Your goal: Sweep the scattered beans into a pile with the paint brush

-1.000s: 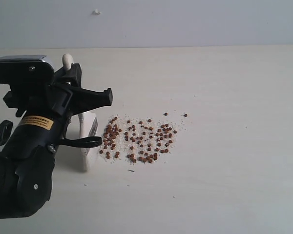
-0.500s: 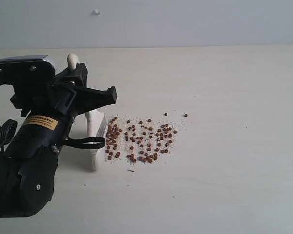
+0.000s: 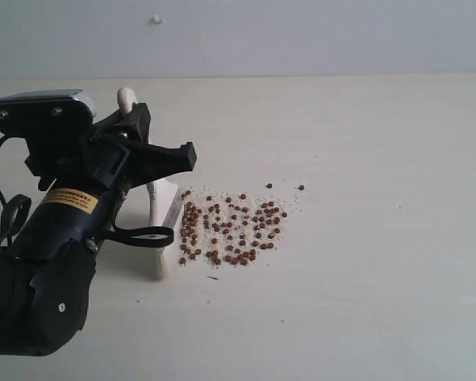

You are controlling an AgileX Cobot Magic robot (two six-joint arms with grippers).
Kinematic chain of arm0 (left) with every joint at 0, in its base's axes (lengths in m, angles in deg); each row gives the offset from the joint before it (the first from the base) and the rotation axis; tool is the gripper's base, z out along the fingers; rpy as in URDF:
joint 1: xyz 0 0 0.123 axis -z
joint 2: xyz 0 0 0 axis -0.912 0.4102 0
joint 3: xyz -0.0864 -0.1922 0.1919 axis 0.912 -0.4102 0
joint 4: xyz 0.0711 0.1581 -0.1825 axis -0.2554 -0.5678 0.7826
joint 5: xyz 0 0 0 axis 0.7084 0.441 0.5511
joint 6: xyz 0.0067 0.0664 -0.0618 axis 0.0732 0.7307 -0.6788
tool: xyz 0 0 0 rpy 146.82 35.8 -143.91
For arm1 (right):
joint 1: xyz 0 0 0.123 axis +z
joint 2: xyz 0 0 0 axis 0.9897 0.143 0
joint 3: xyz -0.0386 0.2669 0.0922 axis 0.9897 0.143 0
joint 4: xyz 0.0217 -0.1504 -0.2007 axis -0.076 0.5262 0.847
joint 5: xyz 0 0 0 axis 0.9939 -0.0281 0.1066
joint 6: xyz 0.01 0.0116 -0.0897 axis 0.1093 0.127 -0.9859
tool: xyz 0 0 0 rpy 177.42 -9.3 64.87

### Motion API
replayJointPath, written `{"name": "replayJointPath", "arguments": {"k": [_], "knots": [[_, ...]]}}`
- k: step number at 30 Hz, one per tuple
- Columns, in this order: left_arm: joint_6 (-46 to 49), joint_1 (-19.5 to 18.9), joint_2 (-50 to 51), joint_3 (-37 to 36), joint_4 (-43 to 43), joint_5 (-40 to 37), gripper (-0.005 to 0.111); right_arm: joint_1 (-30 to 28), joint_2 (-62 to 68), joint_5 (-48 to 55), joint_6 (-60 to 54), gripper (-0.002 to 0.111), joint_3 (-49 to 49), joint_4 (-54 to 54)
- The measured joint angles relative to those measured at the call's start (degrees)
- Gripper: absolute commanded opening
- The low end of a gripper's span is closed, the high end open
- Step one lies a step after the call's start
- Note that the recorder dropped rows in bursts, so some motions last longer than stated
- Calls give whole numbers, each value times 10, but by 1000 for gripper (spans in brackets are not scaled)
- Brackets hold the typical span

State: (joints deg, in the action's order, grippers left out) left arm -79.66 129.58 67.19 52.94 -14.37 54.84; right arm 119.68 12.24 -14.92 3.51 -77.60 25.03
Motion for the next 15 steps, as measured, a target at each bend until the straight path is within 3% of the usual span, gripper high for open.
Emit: {"name": "replayJointPath", "arguments": {"k": [15], "knots": [[22,0,-15,0,2,-2,0,0,0,0,0,0,0,0]]}}
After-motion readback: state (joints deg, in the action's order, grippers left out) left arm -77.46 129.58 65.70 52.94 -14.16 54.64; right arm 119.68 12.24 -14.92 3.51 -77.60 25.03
